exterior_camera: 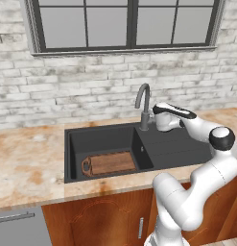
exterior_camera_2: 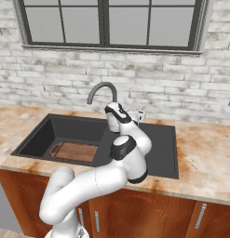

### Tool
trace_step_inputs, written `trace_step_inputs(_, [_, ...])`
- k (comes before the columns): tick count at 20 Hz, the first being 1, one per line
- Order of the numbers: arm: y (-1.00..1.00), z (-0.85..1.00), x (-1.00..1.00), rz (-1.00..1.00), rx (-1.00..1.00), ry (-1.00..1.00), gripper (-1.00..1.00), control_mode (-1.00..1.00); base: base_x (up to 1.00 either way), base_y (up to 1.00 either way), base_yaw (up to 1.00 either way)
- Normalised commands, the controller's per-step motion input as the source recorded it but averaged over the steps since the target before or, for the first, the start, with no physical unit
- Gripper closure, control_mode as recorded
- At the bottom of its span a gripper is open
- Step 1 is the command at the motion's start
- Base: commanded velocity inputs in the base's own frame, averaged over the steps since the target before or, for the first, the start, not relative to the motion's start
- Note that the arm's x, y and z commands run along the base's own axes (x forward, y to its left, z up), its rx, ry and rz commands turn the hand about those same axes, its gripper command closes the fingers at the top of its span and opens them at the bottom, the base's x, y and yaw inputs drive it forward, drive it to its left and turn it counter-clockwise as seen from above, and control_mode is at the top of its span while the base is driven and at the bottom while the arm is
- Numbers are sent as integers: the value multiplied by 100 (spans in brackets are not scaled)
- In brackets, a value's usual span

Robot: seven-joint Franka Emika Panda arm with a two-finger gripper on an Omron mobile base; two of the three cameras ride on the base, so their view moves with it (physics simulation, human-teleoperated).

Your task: Turn on the sink faucet with hot water and rinse the cutting board for ten seconds, then turn off the faucet. Push the cutting board to reach the water if necessary.

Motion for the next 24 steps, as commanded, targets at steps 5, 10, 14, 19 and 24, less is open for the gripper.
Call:
trace_step_inputs(5, [-20,0,0,0,0,0,-100,-100,0,0,0])
trace_step_inputs(10, [-18,0,0,0,0,0,-100,-100,0,0,0])
trace_step_inputs(14, [-21,0,-3,0,0,0,-100,-100,0,0,0])
trace_step_inputs(19, [-24,0,-7,0,0,0,-100,-100,0,0,0])
trace_step_inputs(24, [-26,0,-10,0,0,0,-100,-100,0,0,0])
